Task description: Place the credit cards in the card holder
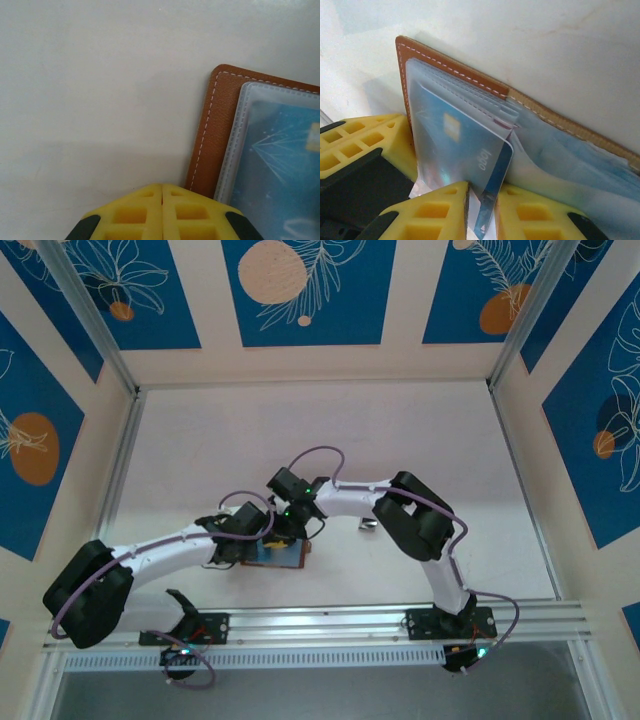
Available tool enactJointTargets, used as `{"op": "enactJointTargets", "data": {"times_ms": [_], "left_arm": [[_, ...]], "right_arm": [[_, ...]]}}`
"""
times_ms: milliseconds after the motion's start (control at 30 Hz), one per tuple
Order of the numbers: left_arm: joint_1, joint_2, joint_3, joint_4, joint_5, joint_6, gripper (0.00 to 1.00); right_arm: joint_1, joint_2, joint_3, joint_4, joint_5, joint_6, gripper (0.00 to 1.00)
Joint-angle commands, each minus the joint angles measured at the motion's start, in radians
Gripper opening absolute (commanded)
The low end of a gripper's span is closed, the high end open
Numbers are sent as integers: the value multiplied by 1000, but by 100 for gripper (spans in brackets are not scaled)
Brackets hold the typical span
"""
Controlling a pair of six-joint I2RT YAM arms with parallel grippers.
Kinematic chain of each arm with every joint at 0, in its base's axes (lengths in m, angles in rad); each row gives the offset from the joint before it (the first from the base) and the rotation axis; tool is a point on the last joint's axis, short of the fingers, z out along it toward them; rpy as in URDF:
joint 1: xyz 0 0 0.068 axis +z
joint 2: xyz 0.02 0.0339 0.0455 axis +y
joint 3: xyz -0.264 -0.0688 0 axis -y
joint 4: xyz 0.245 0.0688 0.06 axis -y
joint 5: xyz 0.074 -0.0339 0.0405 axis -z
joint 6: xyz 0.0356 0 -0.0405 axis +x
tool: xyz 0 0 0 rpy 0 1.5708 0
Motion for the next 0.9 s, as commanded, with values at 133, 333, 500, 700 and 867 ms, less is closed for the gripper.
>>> {"op": "enactJointTargets", "data": {"times_ms": [133, 333, 500, 700, 867], "left_arm": [[-21, 43, -17, 167, 142, -26, 6], [-21, 53, -12, 179, 145, -31, 6], [-25, 48, -15, 179, 142, -33, 6], [-27, 49, -14, 169, 134, -43, 6], [-37, 38, 11, 134, 108, -29, 6]], "right_arm": [[33, 62, 71, -67, -91, 24, 25], [42, 94, 127, -103, -90, 44, 28], [28, 100, 114, -63, -126, 62, 28], [0, 44, 137, -190, -31, -28, 27], [-66, -74, 103, -304, 62, -151, 28]]}}
